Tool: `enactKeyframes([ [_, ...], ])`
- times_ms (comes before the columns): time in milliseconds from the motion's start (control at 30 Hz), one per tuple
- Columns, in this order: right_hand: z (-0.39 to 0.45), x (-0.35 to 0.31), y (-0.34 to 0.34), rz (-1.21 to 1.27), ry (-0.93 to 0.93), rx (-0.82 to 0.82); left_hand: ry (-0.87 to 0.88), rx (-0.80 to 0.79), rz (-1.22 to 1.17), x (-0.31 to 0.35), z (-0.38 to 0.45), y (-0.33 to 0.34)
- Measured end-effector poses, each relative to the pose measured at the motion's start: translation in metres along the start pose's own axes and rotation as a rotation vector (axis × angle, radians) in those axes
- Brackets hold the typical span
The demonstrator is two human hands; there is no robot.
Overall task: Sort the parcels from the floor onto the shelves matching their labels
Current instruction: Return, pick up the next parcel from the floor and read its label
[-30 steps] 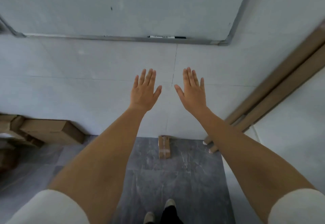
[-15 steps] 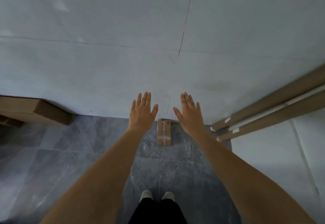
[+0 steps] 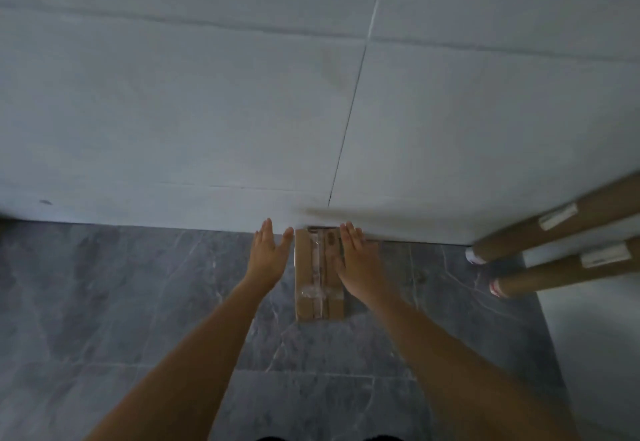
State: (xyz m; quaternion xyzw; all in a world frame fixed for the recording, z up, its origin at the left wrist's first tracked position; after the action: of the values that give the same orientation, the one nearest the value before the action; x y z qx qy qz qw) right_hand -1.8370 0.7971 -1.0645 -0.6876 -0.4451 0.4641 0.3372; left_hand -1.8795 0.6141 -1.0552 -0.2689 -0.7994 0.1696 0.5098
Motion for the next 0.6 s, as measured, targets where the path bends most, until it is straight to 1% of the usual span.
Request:
enactKeyframes([
  [67,0.024,0.021,0.047,0.172,0.099,0.031,0.007,-0.022,-0.038,-0.032,0.026,0.034],
  [167,0.044,0.046,0.103,0.424,0.305,0.034,-0.015,-0.097,-0.031,-0.077,0.046,0.078],
  [233,0.044,0.052,0.130,0.735,0.385,0.053,-0.022,-0.189,-0.108,-0.102,0.046,0.105],
  [267,0.042,0.052,0.139,0.856,0.416,0.067,-0.018,-0.217,-0.177,-0.112,0.043,0.115],
  [300,0.040,0.051,0.143,0.916,0.435,0.075,-0.038,-0.236,-0.231,-0.118,0.040,0.122],
  [400,0.037,0.049,0.139,0.987,0.456,0.087,-0.050,-0.232,-0.391,-0.114,0.032,0.127],
  [600,0.036,0.051,0.141,1.075,0.493,-0.027,-0.096,-0.302,-0.419,-0.106,0.031,0.122],
])
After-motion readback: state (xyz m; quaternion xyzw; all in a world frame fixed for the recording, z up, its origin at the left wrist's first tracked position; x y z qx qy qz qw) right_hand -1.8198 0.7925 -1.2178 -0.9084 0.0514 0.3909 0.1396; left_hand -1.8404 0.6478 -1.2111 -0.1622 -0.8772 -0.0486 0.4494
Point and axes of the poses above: each hand's wrist, its own z-axis towards the middle knuckle, its own y-axis out of the palm, x = y × z, the point moved 7 cm from there along z, towards the middle knuckle, and after that the axes turned 3 degrees about x, right-handed, at the moved point
